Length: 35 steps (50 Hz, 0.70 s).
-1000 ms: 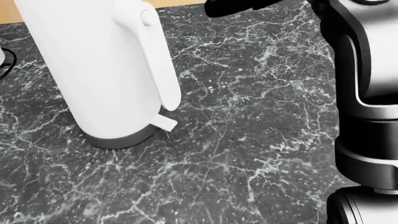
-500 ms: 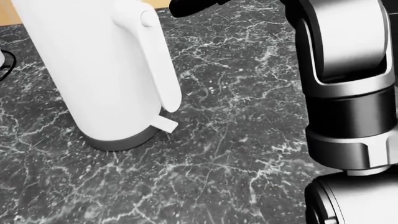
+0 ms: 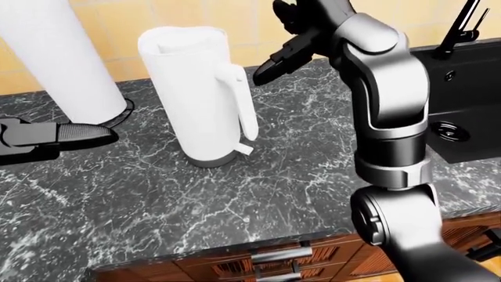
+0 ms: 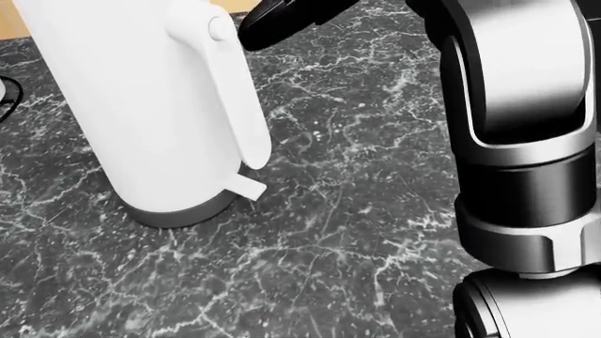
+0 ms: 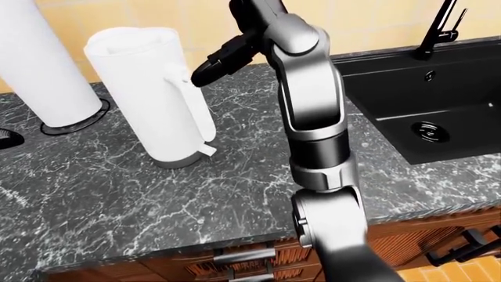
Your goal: Press the button to open the lid of the electric kettle.
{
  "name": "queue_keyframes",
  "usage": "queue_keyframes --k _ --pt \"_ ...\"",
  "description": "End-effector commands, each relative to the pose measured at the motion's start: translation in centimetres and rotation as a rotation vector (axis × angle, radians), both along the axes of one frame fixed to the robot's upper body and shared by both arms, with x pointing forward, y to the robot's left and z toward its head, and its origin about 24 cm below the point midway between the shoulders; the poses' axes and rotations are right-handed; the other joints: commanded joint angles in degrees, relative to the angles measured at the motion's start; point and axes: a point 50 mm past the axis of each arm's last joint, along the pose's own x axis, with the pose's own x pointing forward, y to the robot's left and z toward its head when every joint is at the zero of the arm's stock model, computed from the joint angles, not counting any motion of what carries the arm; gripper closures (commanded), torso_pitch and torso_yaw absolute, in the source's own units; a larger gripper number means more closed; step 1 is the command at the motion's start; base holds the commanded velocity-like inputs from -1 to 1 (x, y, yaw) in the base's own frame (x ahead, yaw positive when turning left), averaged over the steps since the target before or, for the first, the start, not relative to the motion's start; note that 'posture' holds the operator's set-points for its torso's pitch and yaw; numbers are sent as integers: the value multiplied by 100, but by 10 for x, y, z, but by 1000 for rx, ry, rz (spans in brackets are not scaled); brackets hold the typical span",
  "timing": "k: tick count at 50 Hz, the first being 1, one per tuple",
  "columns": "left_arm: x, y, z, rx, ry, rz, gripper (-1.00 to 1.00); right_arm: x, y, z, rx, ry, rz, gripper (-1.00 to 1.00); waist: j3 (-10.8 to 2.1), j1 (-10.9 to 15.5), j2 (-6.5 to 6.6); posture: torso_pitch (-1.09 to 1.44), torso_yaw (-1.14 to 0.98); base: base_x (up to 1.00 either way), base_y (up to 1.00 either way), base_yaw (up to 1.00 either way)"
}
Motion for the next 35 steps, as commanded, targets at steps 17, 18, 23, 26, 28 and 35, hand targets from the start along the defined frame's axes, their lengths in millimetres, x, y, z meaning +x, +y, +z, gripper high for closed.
queue_keyframes --k 17,18,23,26,28,35 --pt "-5 1 8 5 -57 17 -100 -12 5 20 -2 -81 28 -100 -124 -12 40 -13 0 0 0 0" --pt "-5 1 8 5 -57 17 -100 -11 5 21 -1 -82 28 -100 -123 -13 41 -13 0 0 0 0" --pt "-6 2 9 5 -58 18 -100 -11 5 23 2 -83 27 -100 -118 -15 46 -13 0 0 0 0" --pt "-6 2 9 5 -59 18 -100 -9 5 26 17 -86 22 -100 -120 -17 47 -13 0 0 0 0" --pt "-7 2 9 6 -59 18 -100 -8 6 29 24 -85 21 -100 -120 -19 50 -13 0 0 0 0" --pt "-7 2 9 6 -59 18 -100 -8 7 30 23 -88 23 -100 -113 -18 53 -13 0 0 0 0"
